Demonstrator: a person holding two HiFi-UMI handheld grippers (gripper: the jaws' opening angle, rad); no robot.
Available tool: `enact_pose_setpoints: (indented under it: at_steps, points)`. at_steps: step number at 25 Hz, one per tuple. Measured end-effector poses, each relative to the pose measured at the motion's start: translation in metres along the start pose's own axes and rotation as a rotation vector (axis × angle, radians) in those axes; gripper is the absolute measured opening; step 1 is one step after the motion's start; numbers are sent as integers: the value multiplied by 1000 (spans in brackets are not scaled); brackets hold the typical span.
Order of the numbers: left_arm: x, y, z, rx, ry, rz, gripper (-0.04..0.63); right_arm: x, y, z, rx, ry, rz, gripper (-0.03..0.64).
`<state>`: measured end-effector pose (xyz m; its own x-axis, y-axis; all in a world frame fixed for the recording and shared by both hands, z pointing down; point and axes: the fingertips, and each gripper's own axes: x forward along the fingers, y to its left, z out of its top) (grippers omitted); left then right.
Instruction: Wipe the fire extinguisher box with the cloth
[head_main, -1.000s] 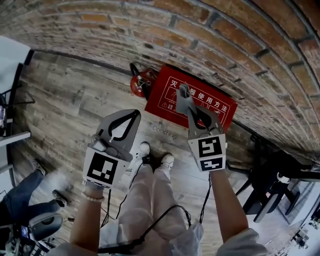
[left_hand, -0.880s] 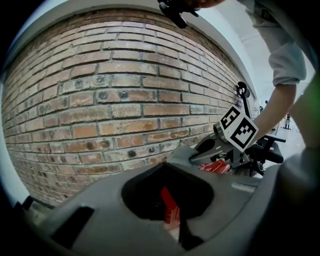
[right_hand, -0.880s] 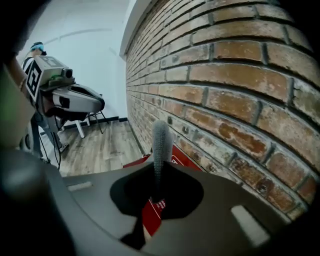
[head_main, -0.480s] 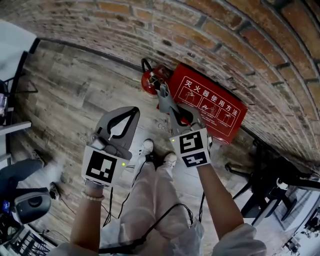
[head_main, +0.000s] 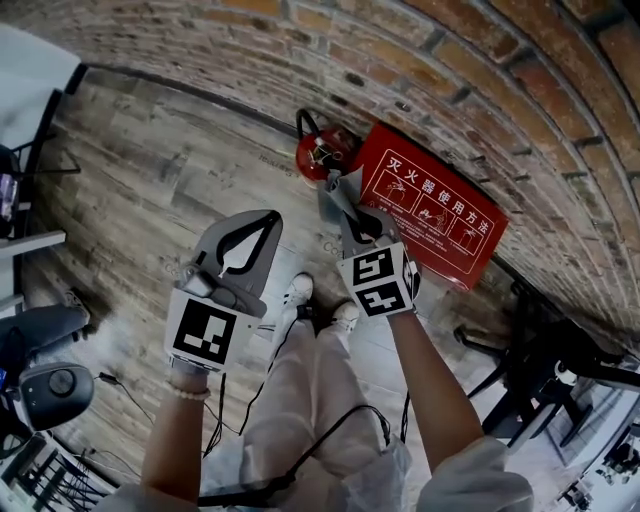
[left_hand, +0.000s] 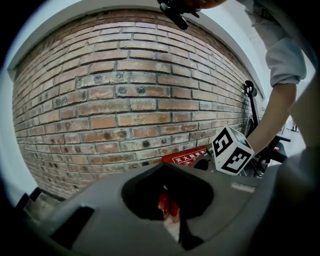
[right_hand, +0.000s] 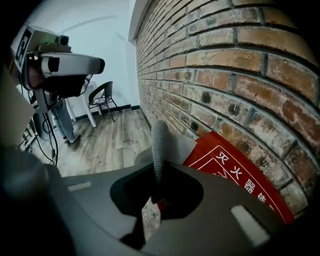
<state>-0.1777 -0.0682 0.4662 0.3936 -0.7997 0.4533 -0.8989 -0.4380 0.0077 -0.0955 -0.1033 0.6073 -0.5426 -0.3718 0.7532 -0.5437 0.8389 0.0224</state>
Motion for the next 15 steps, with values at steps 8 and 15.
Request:
enact_pose_setpoints:
  at_steps: [8,15]
  points:
    - [1,2,2,2,-7,-1,-2,7,-2,-5,41,10,8,20]
    - [6,-1,3,8,-3,-8,-2,7,-3,-5,49,-2,11,20]
